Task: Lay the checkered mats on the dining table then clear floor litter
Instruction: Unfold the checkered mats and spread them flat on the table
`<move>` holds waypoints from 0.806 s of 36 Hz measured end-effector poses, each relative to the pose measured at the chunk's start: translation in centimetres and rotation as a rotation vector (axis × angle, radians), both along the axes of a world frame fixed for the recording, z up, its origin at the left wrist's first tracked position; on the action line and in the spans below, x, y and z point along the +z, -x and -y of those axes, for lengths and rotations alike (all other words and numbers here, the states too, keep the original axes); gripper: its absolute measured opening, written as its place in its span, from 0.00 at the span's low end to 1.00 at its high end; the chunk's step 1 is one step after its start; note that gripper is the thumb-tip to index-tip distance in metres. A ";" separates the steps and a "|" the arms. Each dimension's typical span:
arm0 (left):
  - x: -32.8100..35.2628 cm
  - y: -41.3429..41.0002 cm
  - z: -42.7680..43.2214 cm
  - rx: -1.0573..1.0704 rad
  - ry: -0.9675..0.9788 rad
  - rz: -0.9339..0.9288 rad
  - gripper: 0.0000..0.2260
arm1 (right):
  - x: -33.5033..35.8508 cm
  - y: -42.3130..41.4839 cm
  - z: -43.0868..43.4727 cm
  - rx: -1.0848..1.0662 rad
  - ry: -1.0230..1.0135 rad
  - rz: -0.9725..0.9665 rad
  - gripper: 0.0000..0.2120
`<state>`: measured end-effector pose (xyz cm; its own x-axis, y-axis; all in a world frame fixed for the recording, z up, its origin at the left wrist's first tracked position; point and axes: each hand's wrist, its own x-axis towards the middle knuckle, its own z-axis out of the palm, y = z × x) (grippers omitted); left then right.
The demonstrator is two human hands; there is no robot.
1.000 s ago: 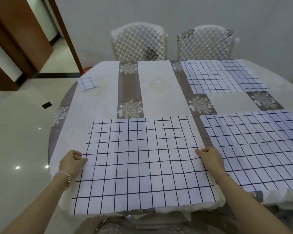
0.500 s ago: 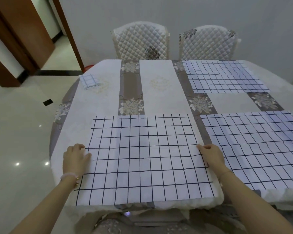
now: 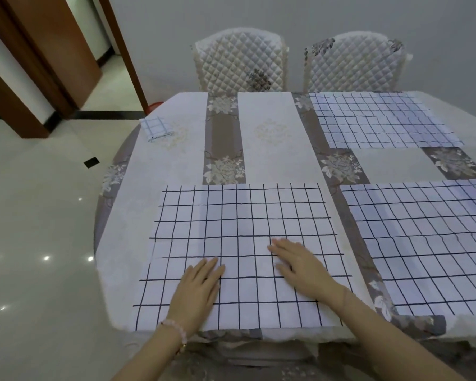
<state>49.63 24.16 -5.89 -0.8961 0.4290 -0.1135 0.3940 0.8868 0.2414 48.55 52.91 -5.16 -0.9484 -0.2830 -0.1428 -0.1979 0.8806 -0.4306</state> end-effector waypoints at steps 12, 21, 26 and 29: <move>1.5 6.3 4.5 0.069 0.058 0.071 0.32 | 0.4 5.1 -5.0 -0.232 -0.062 0.165 0.41; 4.2 10.2 7.3 0.212 0.216 0.274 0.39 | 0.7 5.6 -5.9 -0.157 -0.089 0.215 0.57; 4.2 10.3 7.2 0.237 0.235 0.282 0.40 | 1.1 4.6 -5.4 -0.230 -0.006 0.181 0.49; 4.0 9.8 7.1 0.257 0.208 0.252 0.40 | 1.7 3.0 -4.5 -0.294 0.103 0.025 0.43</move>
<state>39.80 17.02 -1.93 -0.9043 0.1402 -0.4033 0.1055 0.9886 0.1071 45.59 57.43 -3.43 -0.9884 -0.0110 -0.1517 0.0707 0.8502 -0.5217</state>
